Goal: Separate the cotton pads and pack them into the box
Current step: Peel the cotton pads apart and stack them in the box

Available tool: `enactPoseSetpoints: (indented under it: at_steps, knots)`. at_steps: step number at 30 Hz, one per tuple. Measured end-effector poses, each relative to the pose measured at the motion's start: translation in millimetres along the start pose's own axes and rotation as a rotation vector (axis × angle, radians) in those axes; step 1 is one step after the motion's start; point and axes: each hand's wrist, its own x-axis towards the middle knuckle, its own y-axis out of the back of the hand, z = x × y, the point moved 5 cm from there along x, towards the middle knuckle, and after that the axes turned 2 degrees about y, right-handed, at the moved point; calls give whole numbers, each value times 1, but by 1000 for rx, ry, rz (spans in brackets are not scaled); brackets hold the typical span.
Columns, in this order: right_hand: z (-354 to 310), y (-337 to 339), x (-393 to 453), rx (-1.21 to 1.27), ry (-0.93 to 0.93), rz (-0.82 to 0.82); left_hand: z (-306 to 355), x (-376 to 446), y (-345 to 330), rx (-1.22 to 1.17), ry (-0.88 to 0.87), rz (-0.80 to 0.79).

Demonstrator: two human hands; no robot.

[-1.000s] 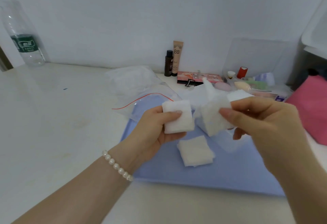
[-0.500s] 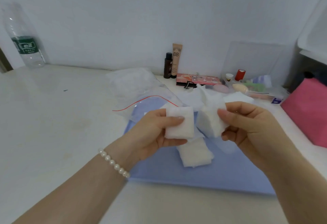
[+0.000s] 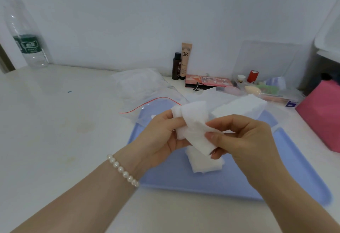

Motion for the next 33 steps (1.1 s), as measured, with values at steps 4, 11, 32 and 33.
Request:
enactPoseSetpoints:
  at_steps: [4,11,32,33]
  knots:
    - [4,-6,-1,77,-104,-72,-3,0,-1,25,-3,-15]
    - [15,-5,2,185,-191,-96,-14,3,-2,64,46,-22]
    - [13,-5,1,145,-203,-58,-5,0,-1,-101,86,-12]
    - [13,-5,1,149,-201,-58,-5,0,-1,-101,91,-11]
